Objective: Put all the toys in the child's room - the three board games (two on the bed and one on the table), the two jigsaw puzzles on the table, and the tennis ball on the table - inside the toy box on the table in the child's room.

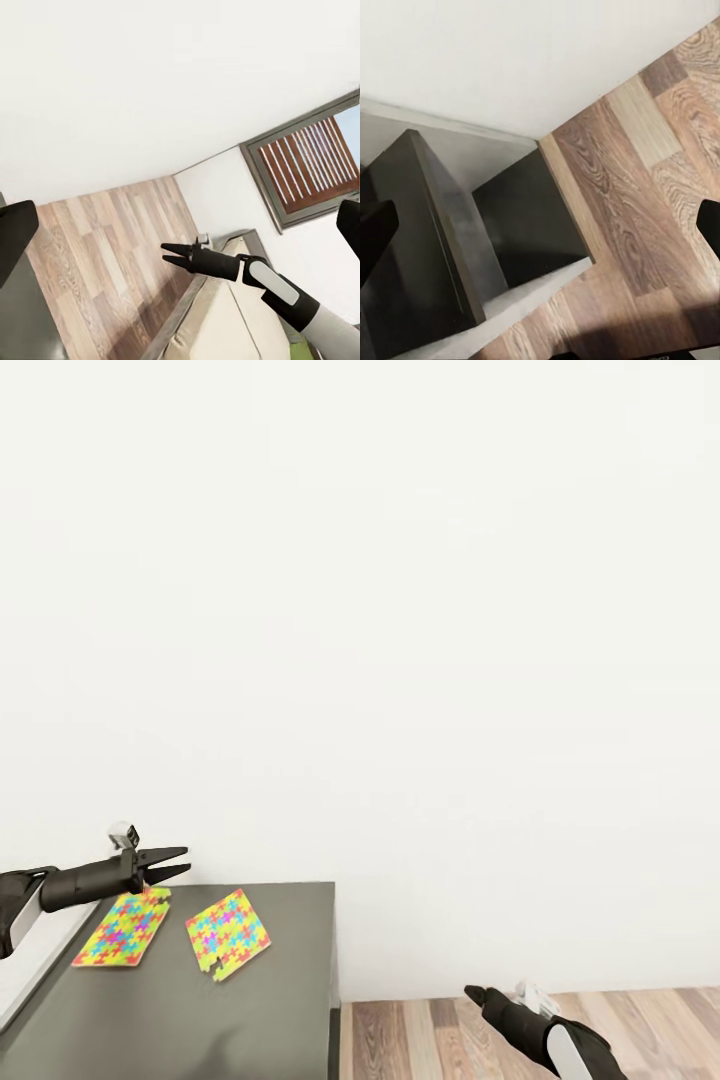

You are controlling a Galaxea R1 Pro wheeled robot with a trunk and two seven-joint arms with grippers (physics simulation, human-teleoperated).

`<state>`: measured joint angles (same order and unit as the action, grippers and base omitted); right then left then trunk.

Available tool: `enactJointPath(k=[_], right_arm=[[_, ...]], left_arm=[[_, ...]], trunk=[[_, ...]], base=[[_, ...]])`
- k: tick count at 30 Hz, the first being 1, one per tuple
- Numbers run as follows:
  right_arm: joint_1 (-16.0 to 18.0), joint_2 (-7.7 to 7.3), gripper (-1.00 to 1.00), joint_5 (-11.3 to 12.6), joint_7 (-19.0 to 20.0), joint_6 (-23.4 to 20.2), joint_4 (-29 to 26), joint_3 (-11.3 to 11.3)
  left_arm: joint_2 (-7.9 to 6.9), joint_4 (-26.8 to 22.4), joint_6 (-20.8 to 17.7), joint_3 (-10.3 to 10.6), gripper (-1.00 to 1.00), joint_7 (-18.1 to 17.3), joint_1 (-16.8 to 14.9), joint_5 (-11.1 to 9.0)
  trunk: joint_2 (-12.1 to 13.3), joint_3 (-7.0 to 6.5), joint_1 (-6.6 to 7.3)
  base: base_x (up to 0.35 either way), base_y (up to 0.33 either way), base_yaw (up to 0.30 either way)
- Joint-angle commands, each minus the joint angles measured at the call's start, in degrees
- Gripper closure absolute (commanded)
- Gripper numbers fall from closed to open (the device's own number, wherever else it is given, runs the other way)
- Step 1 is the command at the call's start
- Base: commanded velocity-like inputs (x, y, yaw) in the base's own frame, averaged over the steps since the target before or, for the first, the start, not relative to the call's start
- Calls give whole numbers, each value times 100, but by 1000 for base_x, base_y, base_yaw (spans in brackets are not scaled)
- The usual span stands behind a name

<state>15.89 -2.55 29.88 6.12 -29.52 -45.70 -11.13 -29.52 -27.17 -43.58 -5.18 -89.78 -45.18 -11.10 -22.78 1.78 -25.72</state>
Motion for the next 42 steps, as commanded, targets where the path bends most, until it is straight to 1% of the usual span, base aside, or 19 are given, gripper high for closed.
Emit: enactJointPath(k=[1,6,15,21,33,34,40,42], right_arm=[[4,1,-100,2,20,-24,-6,-19],[3,7,-100,-2,20,-3,-5,-4],[3,9,-100,-8,20,27,-4,-2],[2,7,-100,-8,20,32,-1,3],[2,1,-100,-13,27,32,0,2],[2,1,-100,-15,27,33,0,3],[2,0,-100,-17,29,34,0,-2],[2,0,-100,-17,29,34,0,-3]], left_arm=[[1,3,-61,0,-100,-22,-7,3],[5,2,-61,3,-100,-22,-8,4],[7,2,-54,3,-100,-22,-8,3],[7,2,-56,8,-100,-22,-7,3],[26,2,-70,24,-100,-22,-8,35],[42,2,-71,25,-100,16,-8,33],[162,2,-79,19,-100,667,-8,29],[200,2,-83,18,-100,814,-10,29]], trunk=[[-13,14,-6],[-13,14,-6],[-13,14,-6],[-13,14,-6],[-13,14,-6],[-13,14,-6],[-13,14,-6],[-13,14,-6]], base=[[151,0,258],[85,0,127],[192,-19,60],[23,-5,132],[1,0,11],[0,0,0],[0,0,0],[0,0,0]])
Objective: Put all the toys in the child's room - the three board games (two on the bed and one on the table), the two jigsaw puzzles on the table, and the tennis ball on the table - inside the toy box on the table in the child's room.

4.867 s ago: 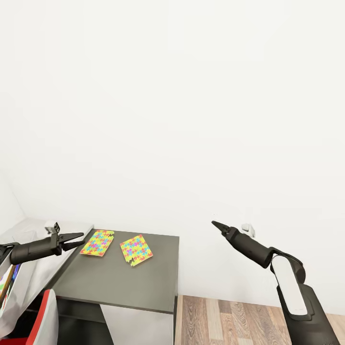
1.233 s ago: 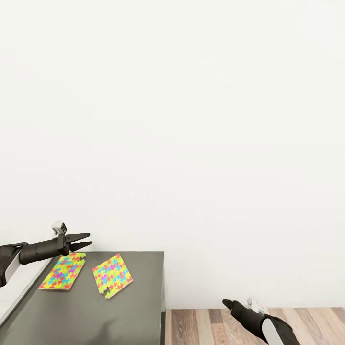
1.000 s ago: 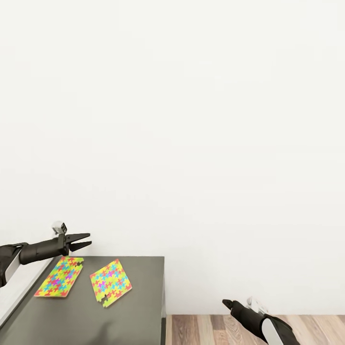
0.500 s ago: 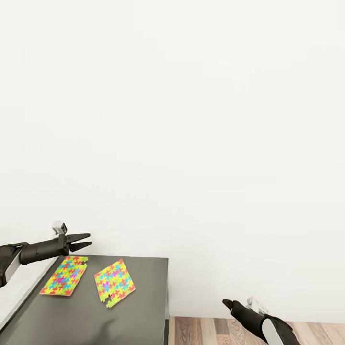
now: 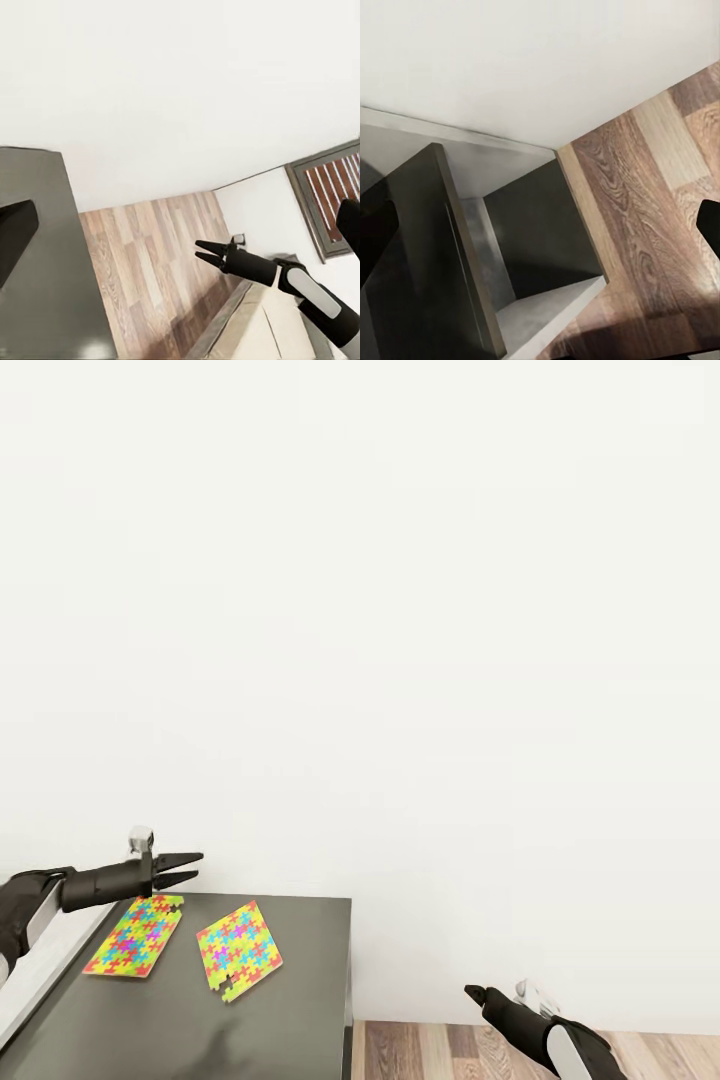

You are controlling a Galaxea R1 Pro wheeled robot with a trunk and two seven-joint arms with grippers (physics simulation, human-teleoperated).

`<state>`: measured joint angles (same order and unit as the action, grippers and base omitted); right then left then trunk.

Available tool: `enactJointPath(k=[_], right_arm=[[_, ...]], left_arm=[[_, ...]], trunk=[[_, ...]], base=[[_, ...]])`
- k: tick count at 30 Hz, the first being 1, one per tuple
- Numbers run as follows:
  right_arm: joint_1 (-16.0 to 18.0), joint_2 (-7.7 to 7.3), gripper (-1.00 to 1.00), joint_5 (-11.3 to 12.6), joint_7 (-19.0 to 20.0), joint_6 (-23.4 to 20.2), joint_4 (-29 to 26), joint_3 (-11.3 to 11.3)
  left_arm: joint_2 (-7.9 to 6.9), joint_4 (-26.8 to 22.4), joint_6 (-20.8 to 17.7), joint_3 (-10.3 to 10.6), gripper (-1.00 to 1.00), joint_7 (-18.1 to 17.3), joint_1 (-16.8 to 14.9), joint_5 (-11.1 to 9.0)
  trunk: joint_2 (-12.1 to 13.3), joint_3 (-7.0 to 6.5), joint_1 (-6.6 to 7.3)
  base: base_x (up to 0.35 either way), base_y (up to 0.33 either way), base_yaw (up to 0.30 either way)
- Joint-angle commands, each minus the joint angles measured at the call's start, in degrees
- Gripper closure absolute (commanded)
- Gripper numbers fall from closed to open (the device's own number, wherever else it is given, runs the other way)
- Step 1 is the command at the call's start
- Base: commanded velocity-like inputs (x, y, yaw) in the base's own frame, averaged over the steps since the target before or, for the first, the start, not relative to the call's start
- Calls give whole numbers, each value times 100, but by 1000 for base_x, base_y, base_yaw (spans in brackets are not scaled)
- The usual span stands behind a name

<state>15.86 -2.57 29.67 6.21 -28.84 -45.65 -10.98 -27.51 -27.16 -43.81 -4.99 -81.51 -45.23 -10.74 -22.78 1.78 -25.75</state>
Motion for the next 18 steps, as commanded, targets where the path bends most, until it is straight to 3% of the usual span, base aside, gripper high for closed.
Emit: enactJointPath(k=[1,4,8,18], right_arm=[[5,2,-100,4,20,-34,-5,-18],[5,2,-100,4,18,-34,-5,-18],[5,2,-100,3,20,33,-5,-13],[5,2,-100,-6,21,315,139,6]], left_arm=[[12,0,-62,-2,-100,34,-7,-5],[67,0,-65,-2,-100,275,-10,-6],[225,1,-66,-2,-100,908,-17,-6],[1002,5,14,-26,-100,3530,-54,-7]], trunk=[[-14,14,-4],[-14,14,-4],[-14,14,-4],[-14,14,-4]], base=[[0,0,0],[0,0,0],[0,0,0],[0,0,0]])
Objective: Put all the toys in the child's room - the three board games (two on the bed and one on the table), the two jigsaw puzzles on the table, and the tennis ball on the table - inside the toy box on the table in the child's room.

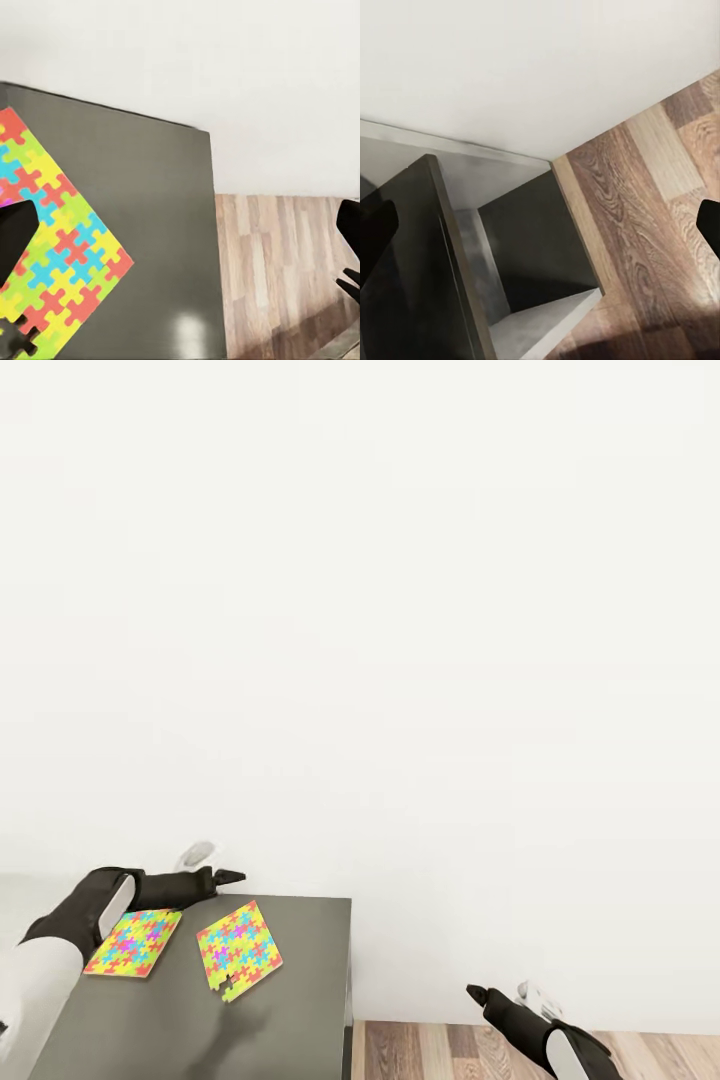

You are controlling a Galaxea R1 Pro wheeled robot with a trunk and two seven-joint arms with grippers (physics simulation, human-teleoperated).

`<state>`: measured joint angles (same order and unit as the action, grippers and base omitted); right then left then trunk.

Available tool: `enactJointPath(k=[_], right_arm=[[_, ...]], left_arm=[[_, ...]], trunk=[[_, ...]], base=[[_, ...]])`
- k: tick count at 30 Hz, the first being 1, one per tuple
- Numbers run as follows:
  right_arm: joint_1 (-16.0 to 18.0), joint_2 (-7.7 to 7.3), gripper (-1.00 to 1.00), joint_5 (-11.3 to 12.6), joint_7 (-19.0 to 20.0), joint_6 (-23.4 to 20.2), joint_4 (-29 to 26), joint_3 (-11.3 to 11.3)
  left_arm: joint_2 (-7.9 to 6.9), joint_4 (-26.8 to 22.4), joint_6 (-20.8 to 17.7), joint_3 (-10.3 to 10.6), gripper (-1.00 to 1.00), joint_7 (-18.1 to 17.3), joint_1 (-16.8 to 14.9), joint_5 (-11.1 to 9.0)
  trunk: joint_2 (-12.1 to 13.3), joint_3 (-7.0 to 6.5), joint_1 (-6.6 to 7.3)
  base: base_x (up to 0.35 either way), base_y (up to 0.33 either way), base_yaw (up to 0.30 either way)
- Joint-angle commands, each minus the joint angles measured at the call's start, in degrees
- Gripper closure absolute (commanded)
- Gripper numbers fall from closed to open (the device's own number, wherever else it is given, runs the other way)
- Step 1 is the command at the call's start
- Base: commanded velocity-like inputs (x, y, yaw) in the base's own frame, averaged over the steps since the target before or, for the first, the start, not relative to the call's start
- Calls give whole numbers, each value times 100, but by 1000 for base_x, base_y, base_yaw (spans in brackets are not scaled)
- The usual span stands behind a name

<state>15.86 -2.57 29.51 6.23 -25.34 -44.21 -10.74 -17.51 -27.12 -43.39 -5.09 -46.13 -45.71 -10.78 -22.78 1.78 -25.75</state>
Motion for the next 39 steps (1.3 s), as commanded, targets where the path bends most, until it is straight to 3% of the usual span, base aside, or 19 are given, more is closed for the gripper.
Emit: enactJointPath(k=[1,7,11,24,33,39], right_arm=[[5,2,-100,11,19,-31,0,-18],[5,2,-100,3,19,-18,13,-9],[5,2,-100,2,19,-16,14,1],[5,2,-100,-22,11,-15,12,5],[5,8,-100,-17,-3,-14,18,11],[5,4,-100,-16,0,-14,24,10]], left_arm=[[85,2,58,-17,-100,309,-8,-3],[398,12,464,-29,-100,1757,-16,-35],[484,13,596,-39,-100,2174,-22,-49],[529,16,859,-41,-100,2364,-51,-48],[543,21,1186,-40,-100,2938,-69,-28],[547,22,1237,-24,-100,3072,-68,-22]], trunk=[[-14,14,-4],[-14,14,-4],[-14,14,-4],[-14,20,-4],[-14,92,-4],[-14,148,-4]], base=[[0,0,0],[0,0,0],[0,0,0],[0,0,0],[0,0,0],[0,0,0]])
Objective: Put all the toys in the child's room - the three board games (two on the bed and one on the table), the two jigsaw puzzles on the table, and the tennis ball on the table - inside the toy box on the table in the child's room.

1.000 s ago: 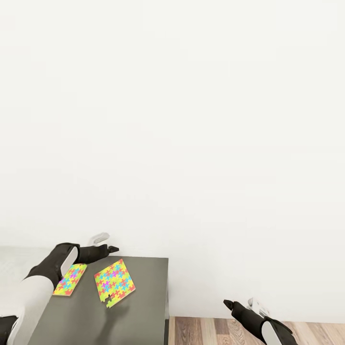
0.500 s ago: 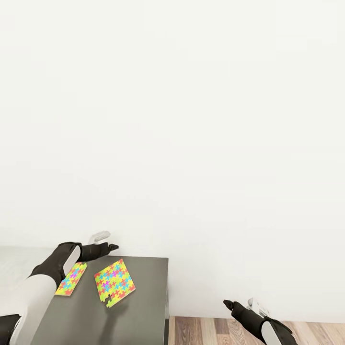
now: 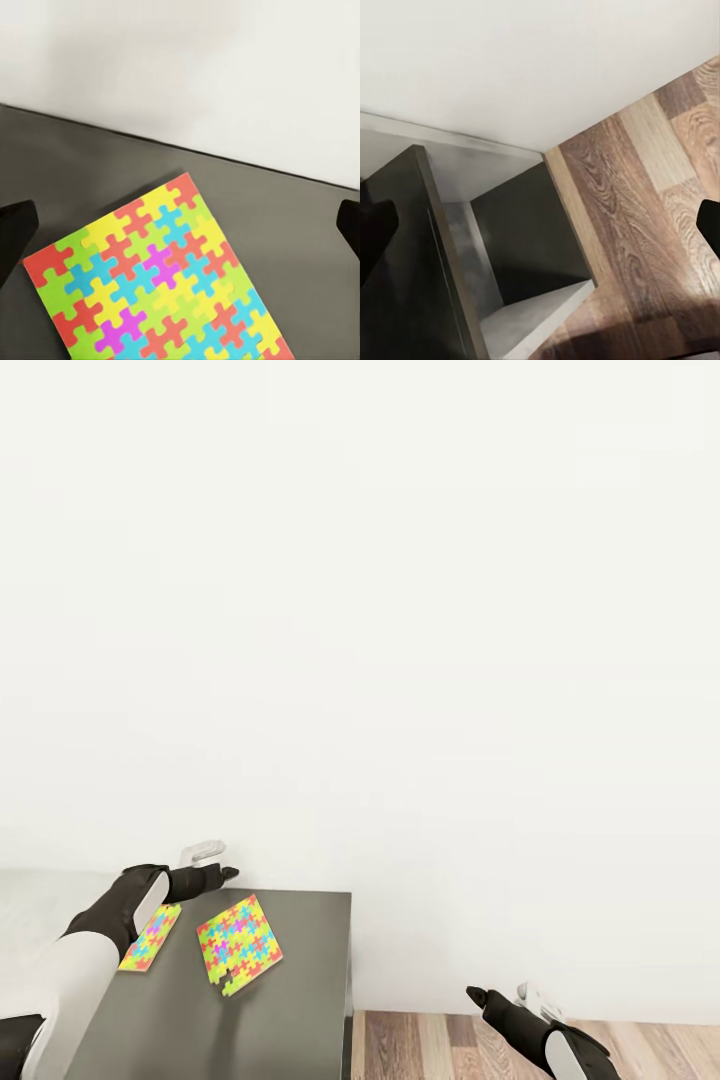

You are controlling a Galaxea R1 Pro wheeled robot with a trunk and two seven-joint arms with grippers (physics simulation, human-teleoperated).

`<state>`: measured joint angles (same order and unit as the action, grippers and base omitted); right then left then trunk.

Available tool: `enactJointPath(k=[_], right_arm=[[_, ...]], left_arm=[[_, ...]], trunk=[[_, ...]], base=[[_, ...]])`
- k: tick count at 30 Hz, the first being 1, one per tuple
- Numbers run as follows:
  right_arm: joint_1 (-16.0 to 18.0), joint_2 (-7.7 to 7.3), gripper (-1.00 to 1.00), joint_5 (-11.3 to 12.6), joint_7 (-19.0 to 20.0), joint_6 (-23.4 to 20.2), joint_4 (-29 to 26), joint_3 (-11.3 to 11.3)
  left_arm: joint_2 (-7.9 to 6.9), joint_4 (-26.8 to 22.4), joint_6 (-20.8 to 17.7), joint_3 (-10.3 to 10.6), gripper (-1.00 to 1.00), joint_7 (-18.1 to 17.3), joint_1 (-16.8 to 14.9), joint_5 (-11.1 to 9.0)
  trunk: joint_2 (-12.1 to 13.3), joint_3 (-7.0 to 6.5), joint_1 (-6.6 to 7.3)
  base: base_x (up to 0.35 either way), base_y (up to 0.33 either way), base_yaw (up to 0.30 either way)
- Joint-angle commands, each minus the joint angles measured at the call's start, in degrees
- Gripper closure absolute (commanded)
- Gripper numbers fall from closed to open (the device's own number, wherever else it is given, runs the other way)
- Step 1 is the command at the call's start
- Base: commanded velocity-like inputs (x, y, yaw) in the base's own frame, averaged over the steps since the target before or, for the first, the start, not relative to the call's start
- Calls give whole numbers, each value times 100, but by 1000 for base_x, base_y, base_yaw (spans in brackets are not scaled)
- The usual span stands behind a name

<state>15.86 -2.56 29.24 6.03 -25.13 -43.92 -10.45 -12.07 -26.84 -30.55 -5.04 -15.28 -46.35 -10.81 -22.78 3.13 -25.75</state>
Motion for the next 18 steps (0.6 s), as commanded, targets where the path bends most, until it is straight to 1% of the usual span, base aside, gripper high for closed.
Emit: enactJointPath(k=[1,18], right_arm=[[4,2,-100,11,23,-35,-4,-18],[4,1,-100,11,30,-36,-2,-18]], left_arm=[[3,-6,-40,-27,-100,-6,-5,-16],[1,-14,-11,5,-100,-1,2,-1]], trunk=[[-14,23,-4],[-14,183,-4]], base=[[0,0,0],[0,0,0]])
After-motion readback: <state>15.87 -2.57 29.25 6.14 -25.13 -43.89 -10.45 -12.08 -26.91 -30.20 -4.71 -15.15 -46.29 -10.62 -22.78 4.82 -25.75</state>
